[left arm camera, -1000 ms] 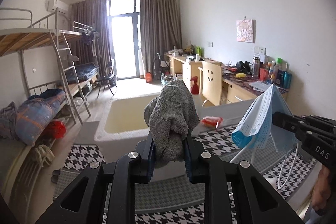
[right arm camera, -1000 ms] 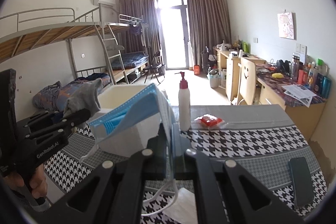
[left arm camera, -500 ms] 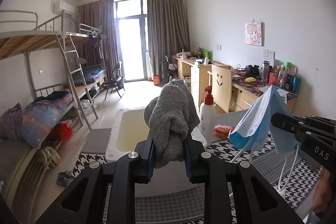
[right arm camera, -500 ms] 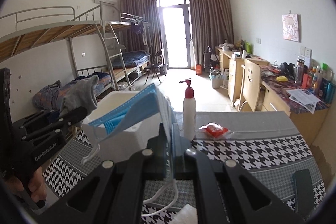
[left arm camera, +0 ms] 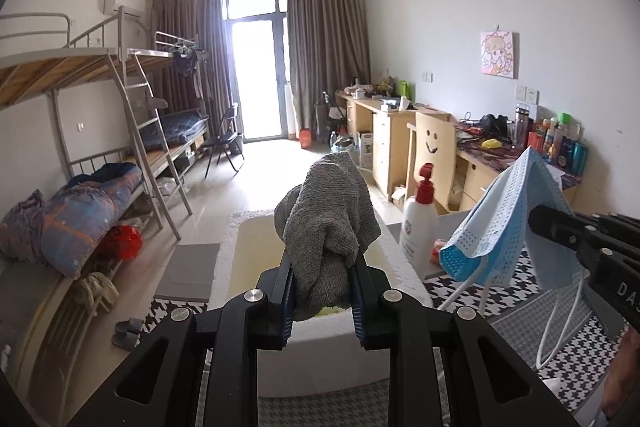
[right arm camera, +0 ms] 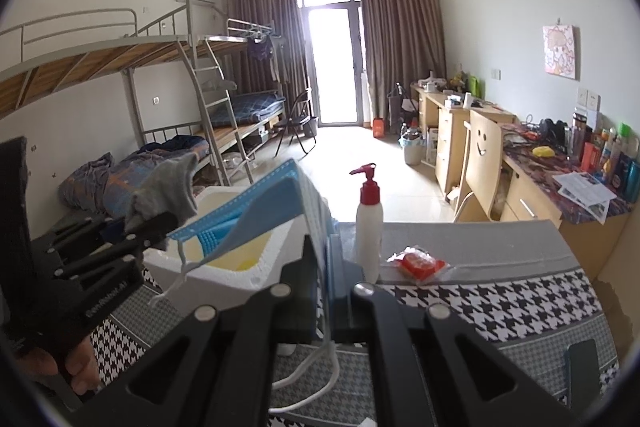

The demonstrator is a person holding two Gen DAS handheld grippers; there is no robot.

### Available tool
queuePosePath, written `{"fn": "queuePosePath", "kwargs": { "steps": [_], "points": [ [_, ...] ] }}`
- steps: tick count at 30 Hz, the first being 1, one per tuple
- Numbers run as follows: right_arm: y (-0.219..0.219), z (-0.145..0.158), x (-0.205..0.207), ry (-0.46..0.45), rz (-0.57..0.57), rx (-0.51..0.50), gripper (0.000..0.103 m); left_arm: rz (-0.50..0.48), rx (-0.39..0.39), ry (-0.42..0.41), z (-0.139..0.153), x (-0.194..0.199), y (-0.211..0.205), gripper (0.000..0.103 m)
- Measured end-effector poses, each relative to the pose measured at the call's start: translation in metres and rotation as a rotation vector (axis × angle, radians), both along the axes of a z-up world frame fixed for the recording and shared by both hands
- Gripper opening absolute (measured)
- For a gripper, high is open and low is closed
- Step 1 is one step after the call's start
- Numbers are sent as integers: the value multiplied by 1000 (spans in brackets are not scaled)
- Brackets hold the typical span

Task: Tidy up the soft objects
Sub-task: 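Carry the grey cloth and blue mask with both tools over the white foam box, then open the left tool to drop the grey cloth into the box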

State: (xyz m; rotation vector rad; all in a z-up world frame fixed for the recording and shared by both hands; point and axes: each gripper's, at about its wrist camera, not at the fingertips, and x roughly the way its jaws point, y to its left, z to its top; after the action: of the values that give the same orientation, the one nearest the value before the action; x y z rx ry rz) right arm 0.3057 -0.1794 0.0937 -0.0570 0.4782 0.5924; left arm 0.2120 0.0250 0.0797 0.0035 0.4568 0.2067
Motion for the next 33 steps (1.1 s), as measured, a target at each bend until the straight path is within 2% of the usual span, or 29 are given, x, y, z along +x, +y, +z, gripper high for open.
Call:
{"fn": "queuePosePath", "kwargs": {
  "steps": [14, 29, 31, 33],
  "points": [
    [33, 4, 27, 19, 15, -28, 6, 66, -15, 43, -3, 32, 28, 25],
    [61, -4, 49, 59, 0, -73, 6, 75, -58, 135, -28, 61, 50, 25],
    [63, -4, 51, 64, -4, -71, 6, 67, -58, 136, -29, 62, 51, 26],
    [64, -4, 52, 63, -6, -73, 6, 67, -54, 146, -29, 63, 51, 34]
  ]
}}
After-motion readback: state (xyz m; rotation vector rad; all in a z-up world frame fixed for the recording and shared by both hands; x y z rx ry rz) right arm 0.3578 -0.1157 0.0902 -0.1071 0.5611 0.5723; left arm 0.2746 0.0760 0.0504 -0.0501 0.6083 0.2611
